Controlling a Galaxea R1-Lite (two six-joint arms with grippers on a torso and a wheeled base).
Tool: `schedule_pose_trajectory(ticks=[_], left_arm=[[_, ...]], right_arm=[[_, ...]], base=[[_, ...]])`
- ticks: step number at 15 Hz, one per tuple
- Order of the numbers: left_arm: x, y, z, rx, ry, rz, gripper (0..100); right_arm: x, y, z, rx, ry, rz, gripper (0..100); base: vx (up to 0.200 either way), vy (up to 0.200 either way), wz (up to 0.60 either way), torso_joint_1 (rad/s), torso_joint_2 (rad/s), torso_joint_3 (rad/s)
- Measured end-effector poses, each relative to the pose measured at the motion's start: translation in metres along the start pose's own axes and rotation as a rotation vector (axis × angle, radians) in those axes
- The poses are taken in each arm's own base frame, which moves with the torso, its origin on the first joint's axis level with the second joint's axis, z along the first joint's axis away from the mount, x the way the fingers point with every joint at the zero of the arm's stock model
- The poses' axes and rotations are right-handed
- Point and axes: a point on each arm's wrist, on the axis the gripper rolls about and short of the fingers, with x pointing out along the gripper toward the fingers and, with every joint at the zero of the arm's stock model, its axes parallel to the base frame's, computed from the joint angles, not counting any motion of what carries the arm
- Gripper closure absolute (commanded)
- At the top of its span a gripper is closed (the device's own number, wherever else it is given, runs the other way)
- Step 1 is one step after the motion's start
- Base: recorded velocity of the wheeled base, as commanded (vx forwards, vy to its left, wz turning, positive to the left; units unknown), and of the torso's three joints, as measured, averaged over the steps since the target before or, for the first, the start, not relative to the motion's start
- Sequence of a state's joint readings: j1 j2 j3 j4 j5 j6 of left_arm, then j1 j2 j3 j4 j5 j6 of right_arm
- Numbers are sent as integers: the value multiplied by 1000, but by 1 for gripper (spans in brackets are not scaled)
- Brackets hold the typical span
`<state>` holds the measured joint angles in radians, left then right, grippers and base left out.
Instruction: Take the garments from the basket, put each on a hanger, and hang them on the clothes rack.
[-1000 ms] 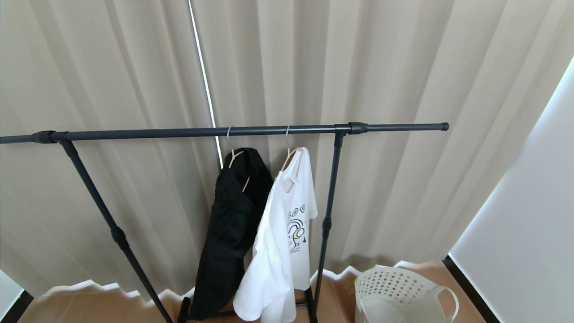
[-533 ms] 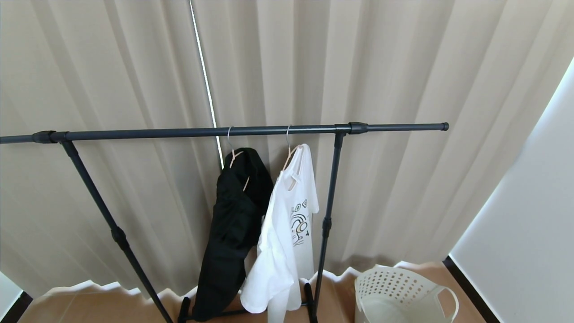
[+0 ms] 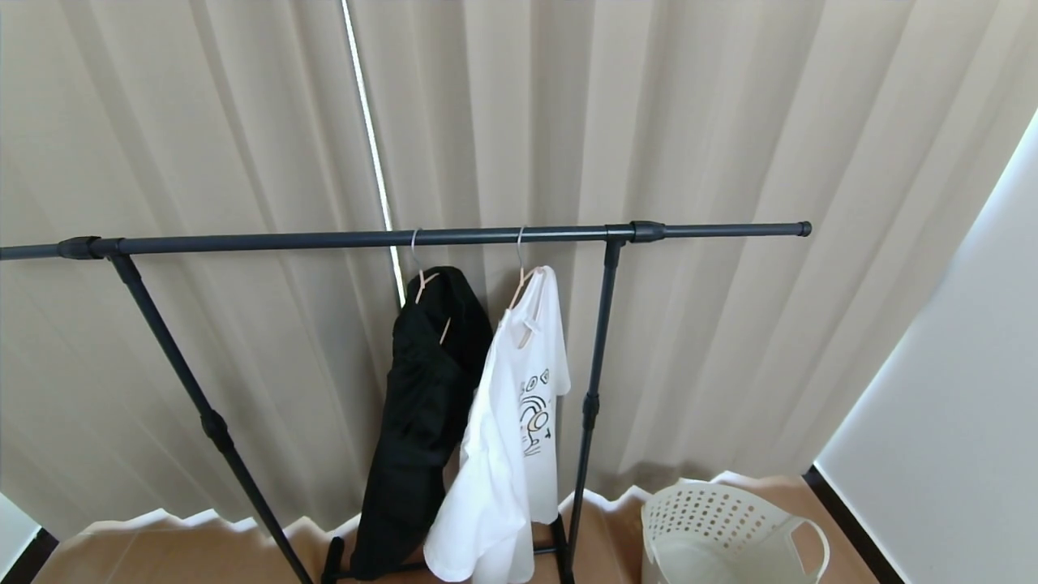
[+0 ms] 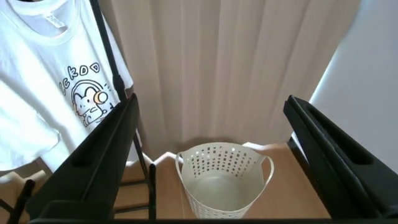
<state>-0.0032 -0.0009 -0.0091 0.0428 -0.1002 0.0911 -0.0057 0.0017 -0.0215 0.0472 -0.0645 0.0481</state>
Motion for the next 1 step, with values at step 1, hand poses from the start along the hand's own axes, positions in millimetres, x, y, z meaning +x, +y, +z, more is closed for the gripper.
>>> schedule_pose_trajectory(ticks=[1], left_arm=[[0,0,0,0,0,0,0]], right_arm=[[0,0,0,-1,0,1,0]], base=[[0,0,0,0,0,0]])
